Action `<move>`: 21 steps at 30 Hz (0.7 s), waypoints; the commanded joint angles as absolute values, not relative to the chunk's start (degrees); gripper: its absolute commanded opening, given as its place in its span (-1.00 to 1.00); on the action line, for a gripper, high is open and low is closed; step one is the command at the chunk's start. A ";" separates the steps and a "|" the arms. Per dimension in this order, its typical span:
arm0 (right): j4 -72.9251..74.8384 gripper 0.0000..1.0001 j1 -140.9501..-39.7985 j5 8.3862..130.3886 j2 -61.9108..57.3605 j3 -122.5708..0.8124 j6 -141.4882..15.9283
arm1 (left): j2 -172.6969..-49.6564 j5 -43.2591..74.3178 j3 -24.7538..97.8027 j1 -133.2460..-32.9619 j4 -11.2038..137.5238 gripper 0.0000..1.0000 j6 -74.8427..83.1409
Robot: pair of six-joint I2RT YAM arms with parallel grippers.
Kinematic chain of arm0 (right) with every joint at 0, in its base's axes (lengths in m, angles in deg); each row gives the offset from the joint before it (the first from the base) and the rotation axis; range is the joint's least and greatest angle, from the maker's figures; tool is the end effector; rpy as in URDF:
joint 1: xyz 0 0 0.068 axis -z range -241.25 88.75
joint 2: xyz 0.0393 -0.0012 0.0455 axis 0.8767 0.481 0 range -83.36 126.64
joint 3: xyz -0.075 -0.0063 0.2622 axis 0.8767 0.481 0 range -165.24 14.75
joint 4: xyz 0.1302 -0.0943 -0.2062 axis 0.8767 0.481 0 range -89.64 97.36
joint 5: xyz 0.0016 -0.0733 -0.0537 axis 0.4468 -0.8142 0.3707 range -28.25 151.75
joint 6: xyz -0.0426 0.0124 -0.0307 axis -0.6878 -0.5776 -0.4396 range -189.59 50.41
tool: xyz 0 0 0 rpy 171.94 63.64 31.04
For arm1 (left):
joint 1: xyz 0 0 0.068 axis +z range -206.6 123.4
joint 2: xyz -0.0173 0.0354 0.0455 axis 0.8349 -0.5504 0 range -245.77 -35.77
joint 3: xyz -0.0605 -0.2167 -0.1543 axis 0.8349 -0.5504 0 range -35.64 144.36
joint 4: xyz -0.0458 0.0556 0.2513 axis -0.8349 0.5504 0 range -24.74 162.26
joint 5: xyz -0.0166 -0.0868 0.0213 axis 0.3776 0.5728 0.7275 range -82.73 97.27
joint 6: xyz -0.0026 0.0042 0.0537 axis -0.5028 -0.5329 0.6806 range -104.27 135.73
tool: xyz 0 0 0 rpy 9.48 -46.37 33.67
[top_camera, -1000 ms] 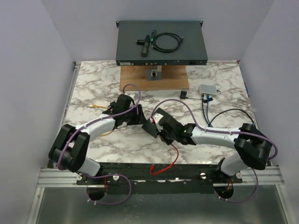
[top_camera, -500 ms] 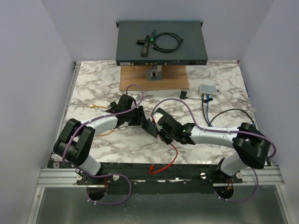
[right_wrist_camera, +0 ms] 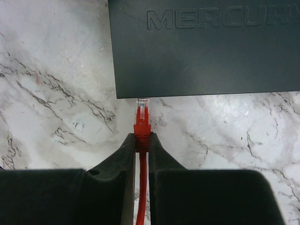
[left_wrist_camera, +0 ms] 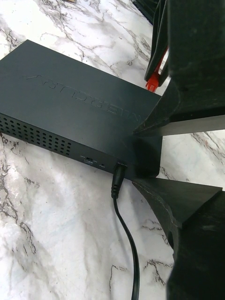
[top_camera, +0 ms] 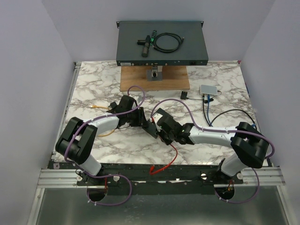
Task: Insert the plug into the switch port
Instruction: Insert the connector into the switch port.
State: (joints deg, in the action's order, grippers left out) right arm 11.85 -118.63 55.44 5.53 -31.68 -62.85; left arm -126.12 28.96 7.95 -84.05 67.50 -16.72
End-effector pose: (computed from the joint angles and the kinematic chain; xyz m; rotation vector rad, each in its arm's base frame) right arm 0.1652 0.2510 0.1679 -1.0423 2.3094 0.3194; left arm 0.2633 -0.1515 0.1594 0.0714 2.5632 -0.9020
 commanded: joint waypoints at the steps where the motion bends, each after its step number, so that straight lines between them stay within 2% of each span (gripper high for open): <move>1: 9.48 -0.99 -118.67 55.24 4.69 -32.85 -61.84 | -126.88 32.39 7.75 -84.17 65.53 -0.25 -16.18; 21: 9.15 -0.99 -118.82 56.96 4.63 -32.75 -60.21 | -127.48 33.04 7.86 -84.20 65.59 -0.28 -15.82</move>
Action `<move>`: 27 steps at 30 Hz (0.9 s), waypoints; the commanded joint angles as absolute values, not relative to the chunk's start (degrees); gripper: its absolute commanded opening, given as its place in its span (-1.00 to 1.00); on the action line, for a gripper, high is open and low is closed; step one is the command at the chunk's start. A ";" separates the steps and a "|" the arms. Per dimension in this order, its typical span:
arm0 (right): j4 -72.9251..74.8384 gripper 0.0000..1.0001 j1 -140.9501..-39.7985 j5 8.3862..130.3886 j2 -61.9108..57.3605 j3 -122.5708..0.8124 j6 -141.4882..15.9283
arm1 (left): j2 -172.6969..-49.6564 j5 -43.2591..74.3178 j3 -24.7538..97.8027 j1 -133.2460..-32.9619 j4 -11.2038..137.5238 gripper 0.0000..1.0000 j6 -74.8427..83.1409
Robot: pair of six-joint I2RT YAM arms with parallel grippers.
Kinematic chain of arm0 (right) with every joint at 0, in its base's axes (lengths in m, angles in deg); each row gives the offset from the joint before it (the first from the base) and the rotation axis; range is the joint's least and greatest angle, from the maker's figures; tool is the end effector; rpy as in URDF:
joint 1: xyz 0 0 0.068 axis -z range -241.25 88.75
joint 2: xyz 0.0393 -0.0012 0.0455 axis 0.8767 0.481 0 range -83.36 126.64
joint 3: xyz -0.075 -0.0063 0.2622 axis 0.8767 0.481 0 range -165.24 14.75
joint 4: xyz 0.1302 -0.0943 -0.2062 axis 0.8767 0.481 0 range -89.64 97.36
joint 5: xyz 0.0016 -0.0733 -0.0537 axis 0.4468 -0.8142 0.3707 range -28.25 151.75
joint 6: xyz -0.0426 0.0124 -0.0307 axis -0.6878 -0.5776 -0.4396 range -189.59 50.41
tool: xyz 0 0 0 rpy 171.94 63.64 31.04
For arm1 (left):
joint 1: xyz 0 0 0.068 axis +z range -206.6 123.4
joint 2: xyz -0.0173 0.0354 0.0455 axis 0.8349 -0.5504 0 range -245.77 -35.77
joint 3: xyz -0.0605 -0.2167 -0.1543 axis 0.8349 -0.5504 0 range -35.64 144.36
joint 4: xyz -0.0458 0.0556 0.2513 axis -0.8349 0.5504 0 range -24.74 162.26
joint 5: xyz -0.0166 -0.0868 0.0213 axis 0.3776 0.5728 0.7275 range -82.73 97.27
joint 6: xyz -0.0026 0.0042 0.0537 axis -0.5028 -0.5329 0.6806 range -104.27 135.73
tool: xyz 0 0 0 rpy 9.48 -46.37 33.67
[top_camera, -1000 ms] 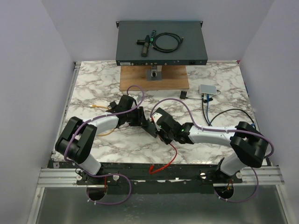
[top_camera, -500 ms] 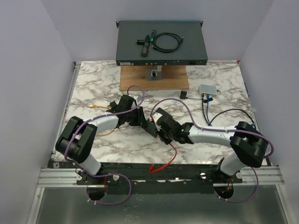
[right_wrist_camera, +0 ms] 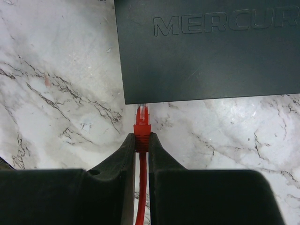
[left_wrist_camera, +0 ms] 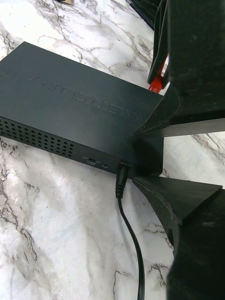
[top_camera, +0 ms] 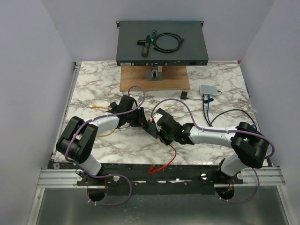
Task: Insert the plug into the switch port
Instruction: Insert the connector into the switch port.
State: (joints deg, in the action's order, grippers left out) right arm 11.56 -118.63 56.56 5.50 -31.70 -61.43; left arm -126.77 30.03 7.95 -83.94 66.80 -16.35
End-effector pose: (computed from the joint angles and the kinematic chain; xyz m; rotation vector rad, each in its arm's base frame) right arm 0.1649 0.2518 0.1684 -1.0222 2.3226 0.3549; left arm 0.2645 -0.1521 0.1572 0.0867 2.5625 -0.9214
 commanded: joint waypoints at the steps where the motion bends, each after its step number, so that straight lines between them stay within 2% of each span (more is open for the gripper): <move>1: 8.80 -0.99 -118.83 56.95 4.42 -32.41 -60.22 | -127.51 33.02 7.86 -84.19 65.53 -0.28 -15.82; 27: -17.43 -0.99 -119.56 47.89 -0.58 -19.21 -59.43 | -126.78 34.30 5.94 -86.70 65.18 -0.38 -16.70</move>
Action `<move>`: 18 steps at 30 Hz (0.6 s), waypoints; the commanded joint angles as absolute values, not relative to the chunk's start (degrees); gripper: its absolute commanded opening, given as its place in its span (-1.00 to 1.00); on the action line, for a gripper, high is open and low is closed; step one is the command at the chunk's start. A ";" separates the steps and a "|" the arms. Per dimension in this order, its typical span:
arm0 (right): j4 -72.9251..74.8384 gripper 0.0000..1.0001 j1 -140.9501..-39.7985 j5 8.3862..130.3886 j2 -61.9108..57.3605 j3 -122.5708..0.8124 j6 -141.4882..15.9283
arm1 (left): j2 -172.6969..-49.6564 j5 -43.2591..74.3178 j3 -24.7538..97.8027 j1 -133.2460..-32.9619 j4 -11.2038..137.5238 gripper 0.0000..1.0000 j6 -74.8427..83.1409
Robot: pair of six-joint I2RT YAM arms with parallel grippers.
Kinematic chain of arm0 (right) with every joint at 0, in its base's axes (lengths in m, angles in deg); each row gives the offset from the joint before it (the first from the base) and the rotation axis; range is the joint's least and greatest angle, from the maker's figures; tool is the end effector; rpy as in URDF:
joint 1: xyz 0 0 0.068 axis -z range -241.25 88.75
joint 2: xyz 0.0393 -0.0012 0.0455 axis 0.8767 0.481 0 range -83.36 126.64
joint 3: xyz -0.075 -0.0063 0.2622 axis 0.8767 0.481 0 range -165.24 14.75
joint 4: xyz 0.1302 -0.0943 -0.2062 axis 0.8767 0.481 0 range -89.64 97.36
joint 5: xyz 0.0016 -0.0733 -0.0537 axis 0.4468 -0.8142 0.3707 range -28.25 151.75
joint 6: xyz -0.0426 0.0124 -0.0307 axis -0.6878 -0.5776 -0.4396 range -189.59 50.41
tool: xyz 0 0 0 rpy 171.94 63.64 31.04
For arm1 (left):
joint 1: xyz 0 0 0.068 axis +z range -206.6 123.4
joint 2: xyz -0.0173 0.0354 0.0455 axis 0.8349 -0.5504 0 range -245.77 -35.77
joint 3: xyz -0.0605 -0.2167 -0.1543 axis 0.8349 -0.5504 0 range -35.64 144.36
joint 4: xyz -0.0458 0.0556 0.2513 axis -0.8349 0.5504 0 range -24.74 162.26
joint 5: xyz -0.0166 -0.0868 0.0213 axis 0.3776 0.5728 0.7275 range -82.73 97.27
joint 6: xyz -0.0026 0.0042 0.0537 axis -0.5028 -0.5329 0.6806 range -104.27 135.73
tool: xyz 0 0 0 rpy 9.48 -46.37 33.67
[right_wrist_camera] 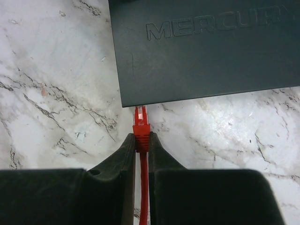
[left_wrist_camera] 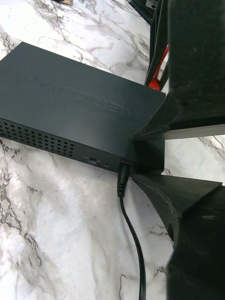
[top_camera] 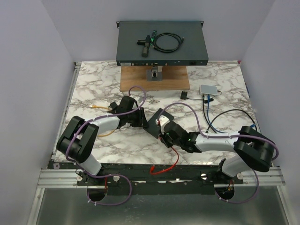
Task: Insert the plug into the switch port
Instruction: Insert the connector into the switch port.
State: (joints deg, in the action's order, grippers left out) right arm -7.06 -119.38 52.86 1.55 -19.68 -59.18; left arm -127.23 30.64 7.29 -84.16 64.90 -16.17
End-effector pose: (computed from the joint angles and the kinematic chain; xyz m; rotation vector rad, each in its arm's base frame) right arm 0.1517 0.2337 0.1511 -0.8773 2.1796 0.4235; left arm 0.2640 -0.1536 0.1541 0.1046 2.5494 -0.9389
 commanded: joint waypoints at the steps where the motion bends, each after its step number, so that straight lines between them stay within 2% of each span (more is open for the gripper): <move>1: -17.97 -0.99 -119.53 47.34 -0.73 -18.99 -59.59 | -126.91 34.25 5.80 -86.79 65.16 -0.39 -16.70; 18: -27.21 -0.99 -119.66 42.75 -2.43 -15.37 -64.76 | -124.93 32.62 3.07 -90.00 65.18 -0.48 -16.36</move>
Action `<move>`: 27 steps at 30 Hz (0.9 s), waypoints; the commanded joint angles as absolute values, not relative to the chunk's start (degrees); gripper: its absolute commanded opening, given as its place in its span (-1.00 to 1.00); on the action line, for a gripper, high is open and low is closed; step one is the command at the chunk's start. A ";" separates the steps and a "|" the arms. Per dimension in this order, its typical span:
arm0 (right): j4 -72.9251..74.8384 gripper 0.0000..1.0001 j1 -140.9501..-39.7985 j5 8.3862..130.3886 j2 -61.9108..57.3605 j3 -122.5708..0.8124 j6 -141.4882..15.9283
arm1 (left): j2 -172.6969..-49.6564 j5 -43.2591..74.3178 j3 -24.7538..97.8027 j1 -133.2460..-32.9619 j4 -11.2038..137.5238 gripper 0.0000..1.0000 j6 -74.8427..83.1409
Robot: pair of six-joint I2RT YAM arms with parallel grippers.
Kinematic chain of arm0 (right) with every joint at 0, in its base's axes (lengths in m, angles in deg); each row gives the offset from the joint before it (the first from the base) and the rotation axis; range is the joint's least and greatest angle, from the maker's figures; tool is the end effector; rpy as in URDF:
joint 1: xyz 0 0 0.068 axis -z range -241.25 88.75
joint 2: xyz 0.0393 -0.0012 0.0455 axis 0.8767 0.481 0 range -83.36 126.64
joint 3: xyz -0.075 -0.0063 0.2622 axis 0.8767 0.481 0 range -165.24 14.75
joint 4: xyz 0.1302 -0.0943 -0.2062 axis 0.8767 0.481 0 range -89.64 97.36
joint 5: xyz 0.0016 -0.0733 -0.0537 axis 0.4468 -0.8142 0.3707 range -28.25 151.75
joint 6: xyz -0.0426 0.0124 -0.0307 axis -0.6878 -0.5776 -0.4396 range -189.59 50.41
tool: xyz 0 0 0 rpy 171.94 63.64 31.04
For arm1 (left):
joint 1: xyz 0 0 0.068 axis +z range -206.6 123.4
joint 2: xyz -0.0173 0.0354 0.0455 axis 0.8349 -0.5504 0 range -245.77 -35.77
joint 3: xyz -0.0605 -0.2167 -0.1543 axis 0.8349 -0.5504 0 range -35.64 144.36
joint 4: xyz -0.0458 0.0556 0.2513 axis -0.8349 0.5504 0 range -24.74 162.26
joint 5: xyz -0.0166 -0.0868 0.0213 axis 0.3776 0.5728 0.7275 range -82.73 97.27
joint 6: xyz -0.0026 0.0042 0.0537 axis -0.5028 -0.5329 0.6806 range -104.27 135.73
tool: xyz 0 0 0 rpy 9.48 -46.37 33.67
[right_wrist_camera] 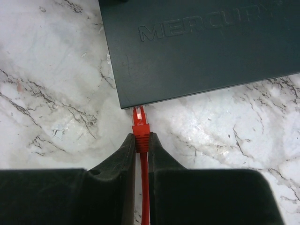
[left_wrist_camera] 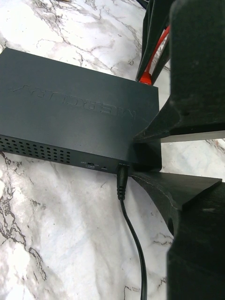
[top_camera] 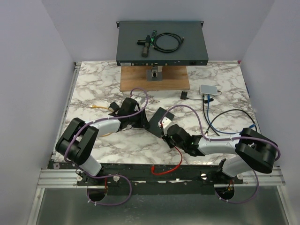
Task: Insert the plug into the switch port
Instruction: Insert the connector into the switch port.
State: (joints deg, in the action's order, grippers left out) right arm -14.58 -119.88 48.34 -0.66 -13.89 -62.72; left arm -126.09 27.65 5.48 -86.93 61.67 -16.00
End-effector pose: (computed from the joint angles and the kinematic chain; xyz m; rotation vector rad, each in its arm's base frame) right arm 0.1440 0.2204 0.1437 -0.8696 2.0813 0.3571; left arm 0.2546 -0.1632 0.1546 0.1529 2.5036 -0.9115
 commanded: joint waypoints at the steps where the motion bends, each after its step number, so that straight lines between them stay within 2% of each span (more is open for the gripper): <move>1: -27.39 -0.99 -119.64 42.82 -2.41 -15.70 -64.99 | -124.83 32.67 2.88 -90.17 65.18 -0.49 -16.35; 9: -28.76 -0.99 -119.62 44.58 0.25 -19.07 -68.92 | -124.02 33.08 1.90 -91.36 64.91 -0.54 -16.61; 17: -37.42 -0.99 -119.63 45.80 3.44 -19.54 -74.39 | -123.53 34.73 1.49 -92.59 64.22 -0.56 -17.14; 27: -41.47 -0.99 -119.65 48.11 3.54 -20.00 -77.49 | -121.83 34.29 1.14 -92.92 65.18 -0.57 -16.62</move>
